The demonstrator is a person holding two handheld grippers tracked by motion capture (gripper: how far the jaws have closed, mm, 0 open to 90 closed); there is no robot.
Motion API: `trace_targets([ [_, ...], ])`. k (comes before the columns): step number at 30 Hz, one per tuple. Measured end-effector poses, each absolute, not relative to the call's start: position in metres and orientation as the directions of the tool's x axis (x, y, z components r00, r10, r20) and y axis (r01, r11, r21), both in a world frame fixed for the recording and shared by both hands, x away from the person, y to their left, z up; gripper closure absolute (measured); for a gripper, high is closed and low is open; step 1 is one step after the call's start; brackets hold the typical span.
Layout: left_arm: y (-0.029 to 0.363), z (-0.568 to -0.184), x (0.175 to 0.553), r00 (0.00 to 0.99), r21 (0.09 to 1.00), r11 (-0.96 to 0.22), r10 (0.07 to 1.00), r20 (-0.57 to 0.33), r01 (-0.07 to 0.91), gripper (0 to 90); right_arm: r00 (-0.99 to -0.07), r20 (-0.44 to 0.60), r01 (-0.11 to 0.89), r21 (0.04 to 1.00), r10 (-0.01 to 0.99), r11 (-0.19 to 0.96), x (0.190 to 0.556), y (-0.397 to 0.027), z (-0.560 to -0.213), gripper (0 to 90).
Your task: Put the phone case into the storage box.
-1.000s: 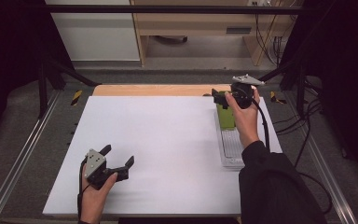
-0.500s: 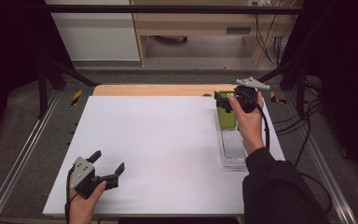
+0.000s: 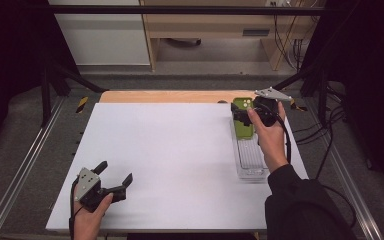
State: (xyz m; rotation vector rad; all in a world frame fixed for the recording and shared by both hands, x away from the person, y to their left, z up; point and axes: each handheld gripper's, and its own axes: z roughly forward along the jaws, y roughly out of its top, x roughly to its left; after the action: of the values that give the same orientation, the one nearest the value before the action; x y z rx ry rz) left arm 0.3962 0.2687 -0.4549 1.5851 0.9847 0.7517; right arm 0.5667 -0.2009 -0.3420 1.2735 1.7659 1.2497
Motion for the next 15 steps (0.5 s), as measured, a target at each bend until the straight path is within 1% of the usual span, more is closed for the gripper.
trace_targets([
  [15, 0.271, -0.455, 0.396, 0.453, 0.974, -0.083, 0.891, -0.022, 0.211, 1.5, -0.357, 0.042, 0.354, 0.931, 0.933, 0.093, 0.553, -0.206, -0.344, 5.6],
])
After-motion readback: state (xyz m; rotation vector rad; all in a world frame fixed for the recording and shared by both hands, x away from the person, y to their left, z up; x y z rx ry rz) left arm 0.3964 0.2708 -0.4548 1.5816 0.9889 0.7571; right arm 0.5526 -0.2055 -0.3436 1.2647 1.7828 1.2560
